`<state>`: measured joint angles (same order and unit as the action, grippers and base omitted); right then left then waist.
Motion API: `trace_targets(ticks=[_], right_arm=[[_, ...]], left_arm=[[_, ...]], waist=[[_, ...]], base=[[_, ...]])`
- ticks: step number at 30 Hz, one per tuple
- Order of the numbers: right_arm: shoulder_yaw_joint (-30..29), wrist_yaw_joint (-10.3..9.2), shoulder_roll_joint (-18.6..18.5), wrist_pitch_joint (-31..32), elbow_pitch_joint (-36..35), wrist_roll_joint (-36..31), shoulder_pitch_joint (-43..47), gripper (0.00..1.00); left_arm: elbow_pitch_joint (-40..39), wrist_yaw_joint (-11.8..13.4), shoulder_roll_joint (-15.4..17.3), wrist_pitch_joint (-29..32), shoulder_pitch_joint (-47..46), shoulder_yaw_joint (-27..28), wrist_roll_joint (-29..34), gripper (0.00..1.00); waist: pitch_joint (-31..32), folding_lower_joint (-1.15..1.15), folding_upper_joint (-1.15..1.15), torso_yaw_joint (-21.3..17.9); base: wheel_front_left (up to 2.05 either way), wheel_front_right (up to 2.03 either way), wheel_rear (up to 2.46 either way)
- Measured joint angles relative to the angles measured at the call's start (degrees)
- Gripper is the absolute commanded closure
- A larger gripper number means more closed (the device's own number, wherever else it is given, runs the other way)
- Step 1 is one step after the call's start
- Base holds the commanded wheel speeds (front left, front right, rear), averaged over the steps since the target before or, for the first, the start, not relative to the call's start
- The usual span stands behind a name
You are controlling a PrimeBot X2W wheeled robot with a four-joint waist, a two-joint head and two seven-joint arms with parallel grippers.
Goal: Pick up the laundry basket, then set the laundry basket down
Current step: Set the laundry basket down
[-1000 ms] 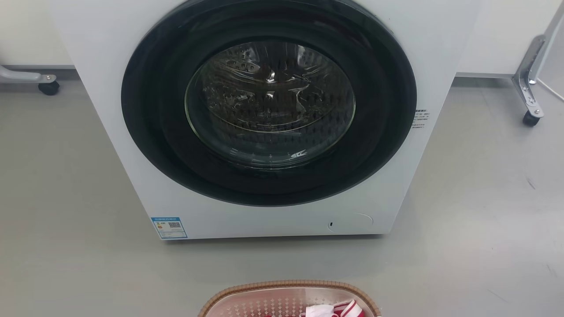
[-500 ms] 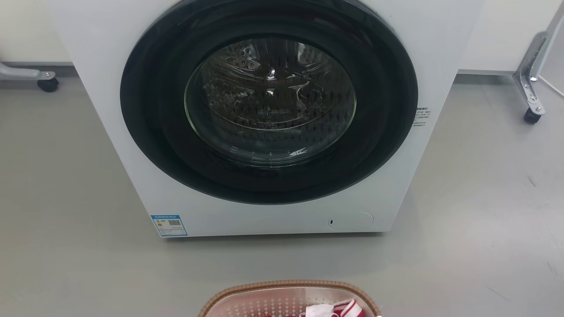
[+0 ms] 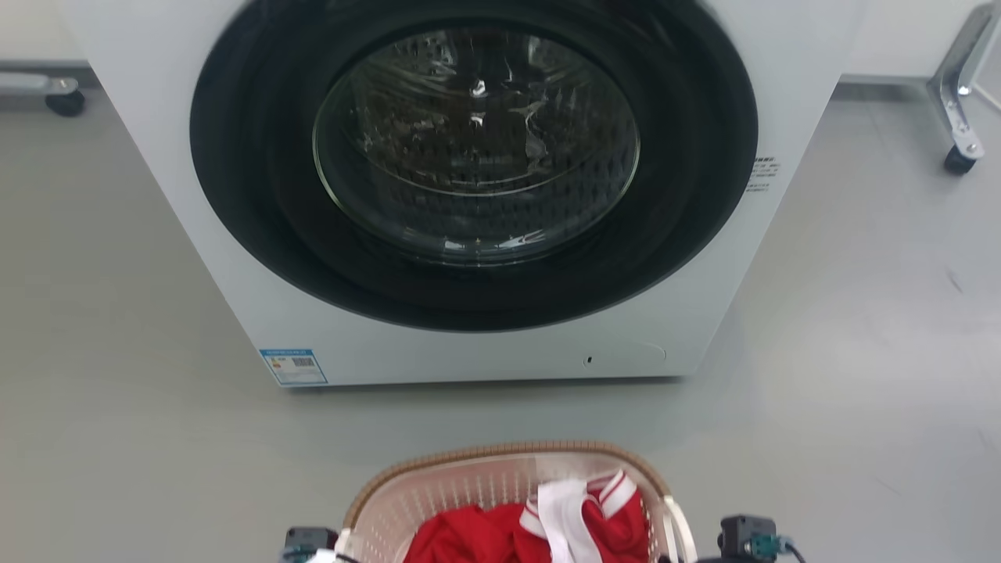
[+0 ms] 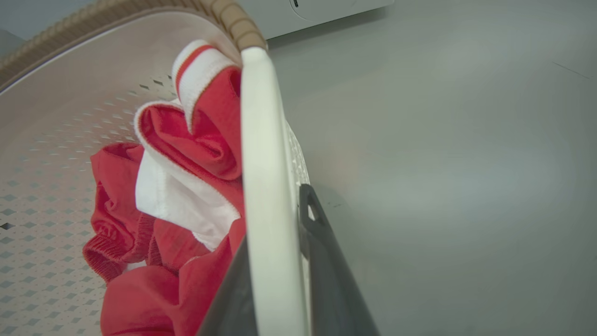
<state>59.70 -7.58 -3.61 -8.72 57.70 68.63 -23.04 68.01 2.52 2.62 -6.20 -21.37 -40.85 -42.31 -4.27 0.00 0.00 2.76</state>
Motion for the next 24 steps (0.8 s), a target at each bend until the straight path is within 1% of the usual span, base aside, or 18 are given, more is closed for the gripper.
trace_targets(ticks=[11,12,15,16,17,24], right_arm=[[-0.2,0.0,-0.1,-1.7,1.3,-1.4,-10.1,1.0],[-0.1,0.0,-0.1,-2.1,1.6,-2.2,-12.4,1.0],[-0.2,0.0,-0.2,-2.4,1.8,-2.5,-13.7,1.0],[-0.2,0.0,-0.3,-2.5,1.9,-2.6,-15.1,1.0],[-0.2,0.0,-0.3,-2.5,1.9,-2.6,-15.1,1.0],[-0.3,0.0,-0.3,-3.2,2.8,-3.7,-19.0,1.0]], left_arm=[[-1.0,0.6,0.2,-1.9,-7.6,1.2,0.0,1.0],[-1.4,1.1,0.3,-2.1,-9.7,1.2,0.1,1.0],[-1.5,1.1,0.4,-2.5,-11.0,1.2,0.2,1.0],[-1.6,1.4,0.4,-2.6,-12.2,1.2,0.2,1.0],[-1.6,1.4,0.4,-2.6,-12.2,1.2,0.2,1.0],[-1.7,2.0,0.4,-3.5,-15.8,1.2,0.8,1.0]], waist=[[-8.0,0.01,0.01,0.0],[-10.4,0.01,0.0,0.0],[-12.0,0.01,0.0,0.0],[-13.7,0.01,0.01,0.1],[-13.7,0.01,0.01,0.1],[-19.7,0.0,0.01,0.4]], base=[[0.0,0.0,0.0],[0.0,0.0,0.0],[0.0,0.0,0.0],[0.0,0.0,0.0],[0.0,0.0,0.0],[0.0,0.0,0.0]])
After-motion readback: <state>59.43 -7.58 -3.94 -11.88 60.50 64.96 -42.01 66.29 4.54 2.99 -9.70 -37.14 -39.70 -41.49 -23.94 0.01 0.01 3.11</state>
